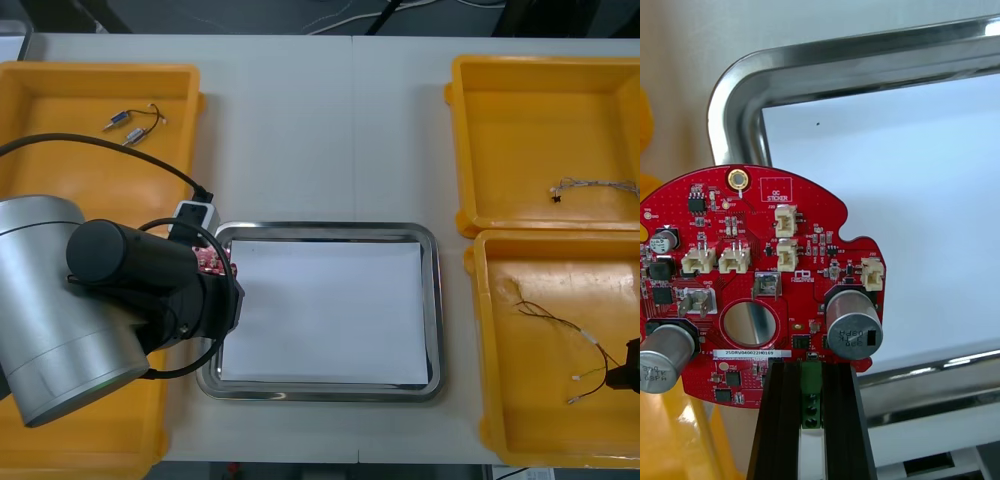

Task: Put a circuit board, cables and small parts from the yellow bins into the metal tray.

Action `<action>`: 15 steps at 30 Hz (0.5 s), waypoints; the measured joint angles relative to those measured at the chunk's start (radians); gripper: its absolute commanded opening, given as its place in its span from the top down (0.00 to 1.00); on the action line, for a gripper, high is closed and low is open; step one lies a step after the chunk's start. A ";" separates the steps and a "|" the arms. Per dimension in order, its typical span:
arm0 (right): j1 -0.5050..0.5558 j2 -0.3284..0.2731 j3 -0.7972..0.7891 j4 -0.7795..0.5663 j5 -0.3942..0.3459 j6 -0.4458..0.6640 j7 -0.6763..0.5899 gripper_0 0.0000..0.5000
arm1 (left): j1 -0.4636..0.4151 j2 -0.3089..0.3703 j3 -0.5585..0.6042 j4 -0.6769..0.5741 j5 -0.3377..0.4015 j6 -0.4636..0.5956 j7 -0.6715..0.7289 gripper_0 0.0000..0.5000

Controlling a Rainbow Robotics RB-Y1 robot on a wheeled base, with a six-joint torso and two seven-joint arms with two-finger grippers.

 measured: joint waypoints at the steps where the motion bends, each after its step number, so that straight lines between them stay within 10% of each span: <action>1: -0.012 0.000 0.000 0.000 0.001 0.000 0.000 0.00 | -0.004 -0.009 -0.004 0.016 -0.009 -0.011 0.000 1.00; 15: -0.186 -0.001 0.000 0.125 0.031 0.000 0.313 0.00 | -0.037 -0.079 -0.103 0.118 -0.081 -0.055 0.000 1.00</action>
